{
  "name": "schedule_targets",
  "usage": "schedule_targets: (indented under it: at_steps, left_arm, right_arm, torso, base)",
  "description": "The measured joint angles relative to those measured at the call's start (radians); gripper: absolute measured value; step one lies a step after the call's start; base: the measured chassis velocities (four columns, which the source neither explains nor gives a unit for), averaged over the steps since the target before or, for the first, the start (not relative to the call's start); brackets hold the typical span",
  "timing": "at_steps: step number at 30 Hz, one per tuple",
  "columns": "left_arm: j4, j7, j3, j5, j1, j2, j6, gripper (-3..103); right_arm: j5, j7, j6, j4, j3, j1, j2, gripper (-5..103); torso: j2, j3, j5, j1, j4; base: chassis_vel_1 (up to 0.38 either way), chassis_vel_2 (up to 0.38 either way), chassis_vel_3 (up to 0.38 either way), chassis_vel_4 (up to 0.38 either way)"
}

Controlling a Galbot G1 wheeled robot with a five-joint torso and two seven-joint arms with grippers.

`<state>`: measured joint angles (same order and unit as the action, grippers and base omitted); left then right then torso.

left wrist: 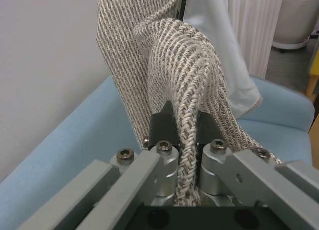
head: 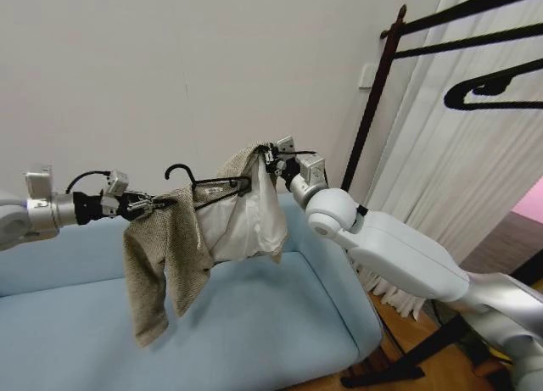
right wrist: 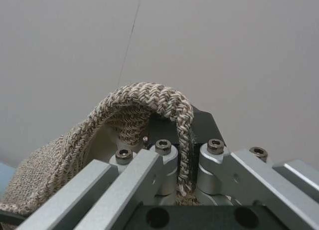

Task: Pick up the clothes from the sofa and hang them on the clothes hanger.

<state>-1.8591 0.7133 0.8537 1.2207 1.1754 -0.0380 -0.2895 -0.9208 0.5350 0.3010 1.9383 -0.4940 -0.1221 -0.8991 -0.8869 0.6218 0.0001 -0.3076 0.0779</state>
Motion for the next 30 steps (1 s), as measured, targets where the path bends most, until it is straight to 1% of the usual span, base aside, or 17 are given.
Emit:
schedule_targets:
  at_steps: [3,4,8,9,11,14,15,19,20,21,22,24,25,28,30]
  left_arm:
    - [-0.013,-0.041,-0.005,-0.025,0.004,-0.003,-0.021,4]
    - [-0.013,-0.041,-0.005,-0.025,0.004,-0.003,-0.021,4]
    - [-0.049,-0.214,-0.009,-0.026,0.006,-0.011,-0.068,4]
    - [-0.049,-0.214,-0.009,-0.026,0.006,-0.011,-0.068,4]
    - [-0.062,-0.298,-0.013,-0.012,0.007,-0.014,-0.078,4]
    - [-0.08,-0.389,-0.015,0.012,0.007,-0.021,-0.08,4]
    - [-0.08,-0.389,-0.015,0.012,0.007,-0.021,-0.08,4]
    - [-0.107,-0.48,-0.016,0.036,0.003,-0.033,-0.08,4]
    - [-0.107,-0.48,-0.016,0.036,0.003,-0.033,-0.08,4]
    - [-0.112,-0.501,-0.016,0.043,0.001,-0.036,-0.081,3]
    - [-0.114,-0.509,-0.016,0.046,0.0,-0.037,-0.08,3]
    - [-0.116,-0.514,-0.015,0.051,-0.002,-0.04,-0.077,3]
    - [-0.116,-0.514,-0.015,0.051,-0.002,-0.04,-0.077,3]
    - [-0.124,-0.51,-0.01,0.054,-0.003,-0.041,-0.072,3]
    - [-0.134,-0.5,-0.009,0.058,-0.004,-0.041,-0.071,3]
  right_arm:
    - [0.0,0.0,0.001,0.003,-0.005,-0.008,-0.005,3]
    - [0.0,0.0,0.001,0.003,-0.005,-0.008,-0.005,3]
    - [0.005,-0.004,0.006,0.019,-0.008,-0.009,0.01,3]
    - [0.005,-0.004,0.006,0.019,-0.008,-0.009,0.01,3]
    - [0.008,-0.005,0.009,0.032,-0.012,-0.005,0.018,3]
    - [0.007,-0.005,0.022,0.06,-0.022,-0.003,0.024,3]
    - [0.007,-0.005,0.022,0.06,-0.022,-0.003,0.024,3]
    - [-0.026,-0.004,0.049,0.115,-0.049,-0.004,0.028,3]
    - [-0.026,-0.004,0.049,0.115,-0.049,-0.004,0.028,3]
    - [-0.049,-0.001,0.061,0.139,-0.058,-0.004,0.028,3]
    - [-0.069,0.005,0.068,0.159,-0.066,-0.002,0.027,3]
    - [-0.132,0.02,0.084,0.195,-0.074,0.0,0.021,3]
    - [-0.132,0.02,0.084,0.195,-0.074,0.0,0.021,3]
    - [-0.256,0.067,0.102,0.216,-0.072,-0.019,-0.008,3]
    - [-0.307,0.075,0.103,0.202,-0.064,-0.042,-0.023,3]
  torso:
    - [0.0,0.0,0.0,0.0,-0.0001]
    - [0.0,0.0,0.0,0.0,-0.0001]
    - [0.0,0.0,0.0,0.0,0.0001]
    - [0.0,0.0,0.0,0.0,0.0001]
    - [0.0,0.0,0.0,0.0,0.0003]
    - [0.0,0.0,0.0,0.0,0.0001]
    - [0.0,0.0,0.0,0.0,0.0001]
    - [0.0,0.0,0.0,0.0,0.0]
    - [0.0,0.0,0.0,0.0,0.0]
    - [0.0,0.0,0.0,0.0,0.0]
    - [0.0,0.0,-0.0001,0.0,0.0001]
    - [0.0,0.0,0.0,0.0,0.0001]
    - [0.0,0.0,0.0,0.0,0.0001]
    - [0.0,0.0,0.0,0.0,0.0]
    - [0.0,0.0,-0.0001,0.0,-0.0001]
  base:
    - [0.0,0.0,0.0,0.0]
    - [0.0,0.0,0.0,0.0]
    - [0.0,0.0,0.0,0.0]
    - [0.0,0.0,0.0,0.0]
    - [0.0,0.0,0.0,0.0]
    - [0.0,0.0,0.0,0.0]
    - [0.0,0.0,0.0,0.0]
    - [0.0,0.0,0.0,0.0]
    - [0.0,0.0,0.0,0.0]
    - [0.0,0.0,0.0,0.0]
    - [0.0,0.0,0.0,0.0]
    - [0.0,0.0,0.0,0.0]
    - [0.0,0.0,0.0,0.0]
    - [0.0,0.0,0.0,0.0]
    - [0.0,0.0,0.0,0.0]
